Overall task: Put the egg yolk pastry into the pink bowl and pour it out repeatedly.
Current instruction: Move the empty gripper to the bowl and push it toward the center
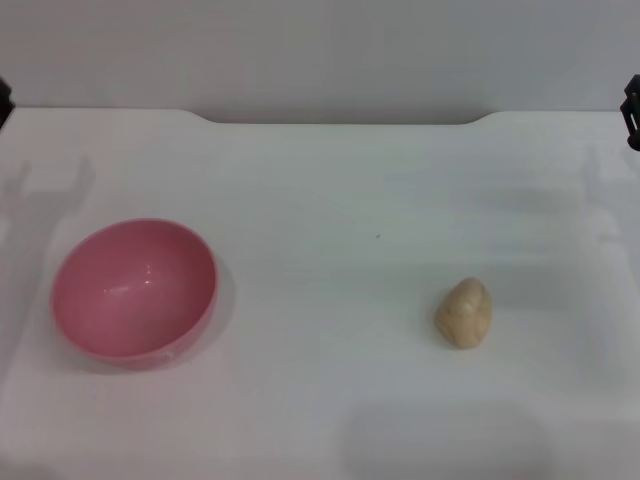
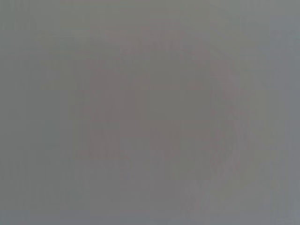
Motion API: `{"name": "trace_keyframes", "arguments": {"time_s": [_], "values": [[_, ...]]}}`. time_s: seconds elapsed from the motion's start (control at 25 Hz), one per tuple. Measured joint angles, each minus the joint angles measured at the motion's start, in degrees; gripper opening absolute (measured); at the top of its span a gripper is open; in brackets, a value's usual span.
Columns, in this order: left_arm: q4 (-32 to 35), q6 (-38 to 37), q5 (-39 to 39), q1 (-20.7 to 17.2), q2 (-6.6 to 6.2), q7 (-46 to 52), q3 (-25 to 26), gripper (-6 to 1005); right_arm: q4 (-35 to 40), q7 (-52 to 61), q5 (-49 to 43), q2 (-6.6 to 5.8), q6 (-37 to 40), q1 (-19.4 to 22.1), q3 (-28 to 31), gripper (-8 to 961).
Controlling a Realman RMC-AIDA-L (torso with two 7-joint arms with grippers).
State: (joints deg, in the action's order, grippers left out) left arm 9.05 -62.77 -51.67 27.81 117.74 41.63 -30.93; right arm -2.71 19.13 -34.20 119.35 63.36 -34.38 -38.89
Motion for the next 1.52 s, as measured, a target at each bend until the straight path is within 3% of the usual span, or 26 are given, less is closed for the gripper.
{"name": "trace_keyframes", "arguments": {"time_s": [0.12, 0.24, 0.32, 0.44, 0.56, 0.72, 0.8, 0.84, 0.92, 0.96, 1.0, 1.08, 1.16, 1.32, 1.52], "values": [[11.88, 14.78, -0.07, 0.09, -0.89, 17.71, -13.12, 832, -0.05, 0.0, -0.02, 0.0, 0.0, -0.12, -0.28, 464], [22.6, 26.05, -1.49, -1.01, -3.58, 32.62, -27.82, 832, -0.19, -0.01, -0.04, 0.0, 0.0, 0.01, -0.36, 463], [27.04, 28.88, -4.92, -1.46, -5.86, 41.43, -33.53, 832, -0.24, 0.0, -0.05, 0.01, 0.0, 0.24, -0.35, 462], [31.39, 27.04, -14.47, -1.36, -8.82, 56.37, -36.33, 831, -0.33, 0.01, -0.06, 0.06, 0.0, 0.44, -0.26, 460], [35.88, 20.39, -32.42, -0.14, -12.07, 75.73, -36.27, 831, -0.36, 0.01, -0.08, 0.09, 0.01, 0.5, -0.23, 458], [43.13, 10.38, -51.77, 0.82, -14.65, 93.56, -34.93, 831, -0.26, -0.09, -0.09, 0.09, 0.01, 0.52, -0.26, 456], [47.68, 4.94, -59.13, 0.66, -14.57, 98.32, -32.76, 831, -0.15, -0.21, -0.09, 0.09, 0.02, 0.5, -0.22, 455], [50.95, 1.66, -63.0, 0.33, -13.9, 99.6, -30.73, 831, -0.12, -0.26, -0.09, 0.09, 0.02, 0.48, -0.19, 455], [56.37, -4.34, -68.86, -0.32, -12.14, 100.04, -27.21, 831, -0.09, -0.29, -0.09, 0.08, 0.02, 0.45, -0.11, 454], [61.82, -10.47, -74.43, -0.89, -10.16, 100.88, -23.85, 831, -0.06, -0.31, -0.09, 0.07, 0.02, 0.45, -0.09, 453], [61.82, -10.47, -74.43, -0.89, -10.16, 100.88, -23.85, 831, -0.05, -0.31, -0.08, 0.06, 0.02, 0.46, -0.05, 453], [67.02, -16.47, -79.76, -1.27, -8.14, 101.79, -20.89, 832, -0.03, -0.32, -0.06, 0.05, -0.14, 0.5, -0.01, 452], [69.79, -22.08, -83.46, -1.32, -6.96, 102.42, -18.96, 833, 0.03, -0.33, 0.09, 0.04, -1.08, 0.5, 0.01, 451], [71.12, -31.08, -85.16, -1.25, -6.21, 102.74, -17.96, 832, 0.08, -0.35, 0.02, 0.02, -1.97, 0.24, 0.0, 449], [70.87, -32.62, -85.81, -1.75, -5.38, 103.0, -17.01, 830, 0.09, -0.37, -0.12, 0.0, -2.19, -0.28, -0.4, 446]]}}
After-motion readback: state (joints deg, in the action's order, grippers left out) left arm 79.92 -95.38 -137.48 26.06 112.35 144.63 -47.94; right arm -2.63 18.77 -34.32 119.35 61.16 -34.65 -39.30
